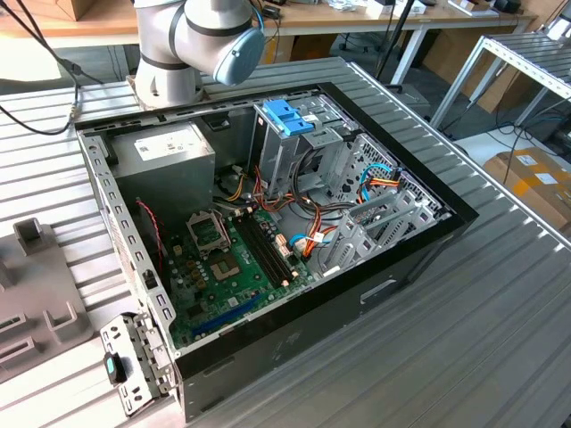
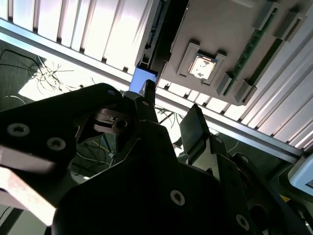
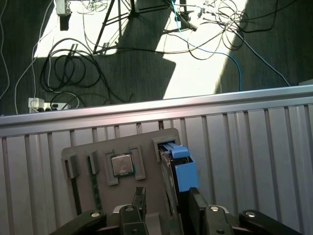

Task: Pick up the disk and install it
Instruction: 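Pick up the disk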

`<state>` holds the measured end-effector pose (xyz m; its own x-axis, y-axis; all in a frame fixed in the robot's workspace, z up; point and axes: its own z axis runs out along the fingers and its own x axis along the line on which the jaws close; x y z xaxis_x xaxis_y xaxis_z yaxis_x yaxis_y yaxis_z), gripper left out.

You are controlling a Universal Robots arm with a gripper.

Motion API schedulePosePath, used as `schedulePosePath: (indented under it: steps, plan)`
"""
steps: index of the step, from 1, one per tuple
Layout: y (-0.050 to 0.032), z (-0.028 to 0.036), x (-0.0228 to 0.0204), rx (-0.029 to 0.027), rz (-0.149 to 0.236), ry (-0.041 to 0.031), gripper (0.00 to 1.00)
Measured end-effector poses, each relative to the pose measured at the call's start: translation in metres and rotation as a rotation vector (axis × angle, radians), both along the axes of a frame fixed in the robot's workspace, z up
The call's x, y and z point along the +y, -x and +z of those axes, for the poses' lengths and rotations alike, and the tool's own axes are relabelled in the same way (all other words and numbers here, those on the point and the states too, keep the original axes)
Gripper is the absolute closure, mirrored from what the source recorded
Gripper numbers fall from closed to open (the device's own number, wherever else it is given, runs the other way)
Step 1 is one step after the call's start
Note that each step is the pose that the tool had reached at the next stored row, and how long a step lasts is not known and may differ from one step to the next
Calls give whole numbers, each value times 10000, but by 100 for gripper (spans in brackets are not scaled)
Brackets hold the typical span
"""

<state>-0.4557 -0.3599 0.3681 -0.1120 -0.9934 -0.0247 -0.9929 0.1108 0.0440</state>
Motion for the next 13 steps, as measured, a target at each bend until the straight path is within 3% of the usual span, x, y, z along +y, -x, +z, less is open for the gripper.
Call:
schedulePosePath:
  steps: [13]
  plan:
    - [47,-14,0,1,0,0,52]
